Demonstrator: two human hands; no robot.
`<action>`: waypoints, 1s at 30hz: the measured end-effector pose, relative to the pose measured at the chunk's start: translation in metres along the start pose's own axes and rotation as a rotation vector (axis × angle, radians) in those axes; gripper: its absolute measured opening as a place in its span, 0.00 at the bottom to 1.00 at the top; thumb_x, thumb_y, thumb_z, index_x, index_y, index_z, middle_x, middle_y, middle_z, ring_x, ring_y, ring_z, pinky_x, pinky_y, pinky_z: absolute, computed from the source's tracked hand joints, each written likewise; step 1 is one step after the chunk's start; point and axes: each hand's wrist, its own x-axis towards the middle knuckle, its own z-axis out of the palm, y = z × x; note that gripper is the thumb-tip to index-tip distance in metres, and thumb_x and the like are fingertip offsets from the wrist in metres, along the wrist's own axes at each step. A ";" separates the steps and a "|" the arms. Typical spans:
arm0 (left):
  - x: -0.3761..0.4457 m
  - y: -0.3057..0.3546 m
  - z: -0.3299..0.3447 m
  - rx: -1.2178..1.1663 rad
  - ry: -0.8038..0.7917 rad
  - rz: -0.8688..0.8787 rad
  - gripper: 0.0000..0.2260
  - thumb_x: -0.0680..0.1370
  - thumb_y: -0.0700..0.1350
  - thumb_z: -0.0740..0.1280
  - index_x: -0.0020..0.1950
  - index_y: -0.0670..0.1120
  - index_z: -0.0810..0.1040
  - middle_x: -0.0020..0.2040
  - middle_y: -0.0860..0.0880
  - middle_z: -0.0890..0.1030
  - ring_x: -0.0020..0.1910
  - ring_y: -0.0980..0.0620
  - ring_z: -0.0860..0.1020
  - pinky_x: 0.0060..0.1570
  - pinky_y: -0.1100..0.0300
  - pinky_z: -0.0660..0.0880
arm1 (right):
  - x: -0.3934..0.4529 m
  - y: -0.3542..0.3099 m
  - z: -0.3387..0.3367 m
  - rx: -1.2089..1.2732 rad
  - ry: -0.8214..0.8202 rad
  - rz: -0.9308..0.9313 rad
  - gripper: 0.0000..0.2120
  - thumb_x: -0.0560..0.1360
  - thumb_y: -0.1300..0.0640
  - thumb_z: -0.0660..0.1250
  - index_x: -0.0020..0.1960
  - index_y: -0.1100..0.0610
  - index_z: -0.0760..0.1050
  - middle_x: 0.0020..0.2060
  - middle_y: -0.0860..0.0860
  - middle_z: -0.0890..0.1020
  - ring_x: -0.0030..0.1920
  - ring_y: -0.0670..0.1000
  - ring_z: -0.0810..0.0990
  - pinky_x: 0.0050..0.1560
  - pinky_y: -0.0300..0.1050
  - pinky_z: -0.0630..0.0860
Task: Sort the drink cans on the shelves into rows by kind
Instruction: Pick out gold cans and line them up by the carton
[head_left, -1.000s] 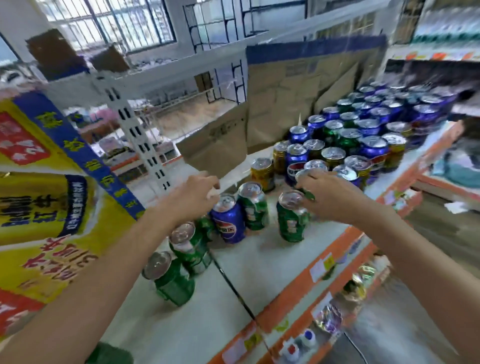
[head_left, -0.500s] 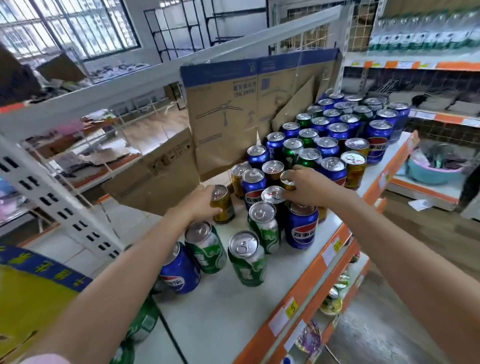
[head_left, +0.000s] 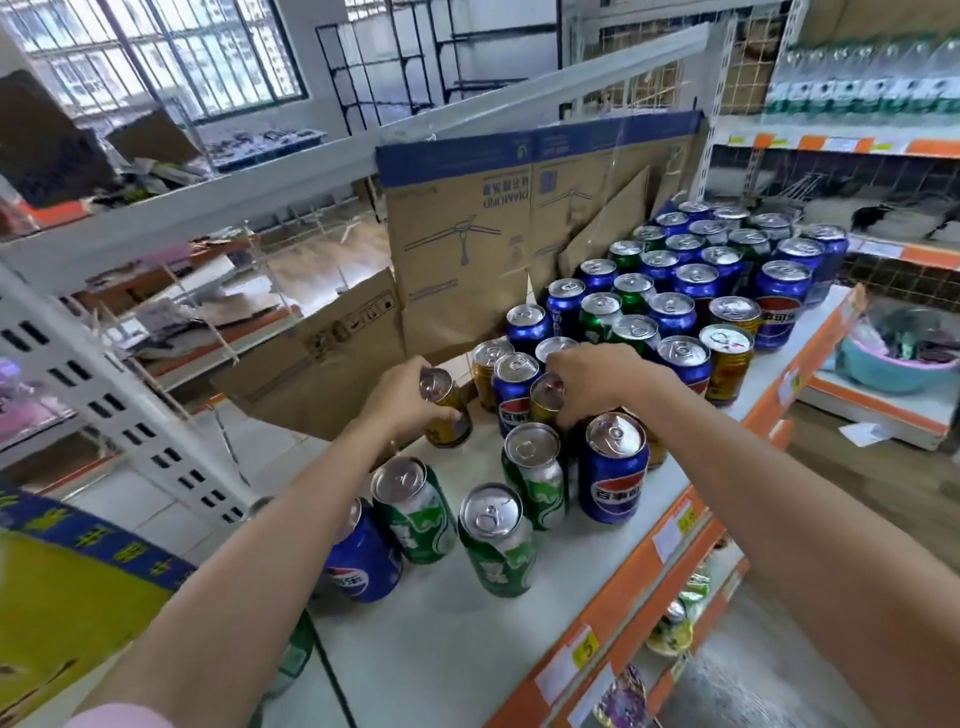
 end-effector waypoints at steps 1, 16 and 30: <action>-0.004 0.002 -0.009 -0.030 0.035 0.001 0.30 0.63 0.53 0.79 0.59 0.46 0.71 0.58 0.47 0.77 0.53 0.50 0.74 0.50 0.57 0.71 | -0.003 -0.001 -0.011 0.007 0.035 -0.010 0.26 0.64 0.44 0.73 0.56 0.55 0.71 0.51 0.52 0.78 0.49 0.55 0.77 0.40 0.46 0.70; -0.202 -0.064 -0.148 -0.143 0.438 -0.100 0.28 0.67 0.58 0.75 0.62 0.52 0.69 0.57 0.52 0.72 0.54 0.49 0.73 0.51 0.54 0.71 | -0.065 -0.161 -0.073 0.291 0.243 -0.599 0.36 0.68 0.42 0.71 0.69 0.55 0.62 0.62 0.48 0.70 0.55 0.48 0.71 0.53 0.43 0.68; -0.460 -0.205 -0.192 -0.084 0.725 -0.653 0.28 0.65 0.58 0.76 0.61 0.53 0.71 0.54 0.53 0.76 0.53 0.50 0.75 0.45 0.59 0.69 | -0.108 -0.418 -0.043 0.228 0.085 -1.175 0.33 0.68 0.40 0.71 0.66 0.53 0.65 0.58 0.48 0.70 0.59 0.50 0.71 0.56 0.48 0.70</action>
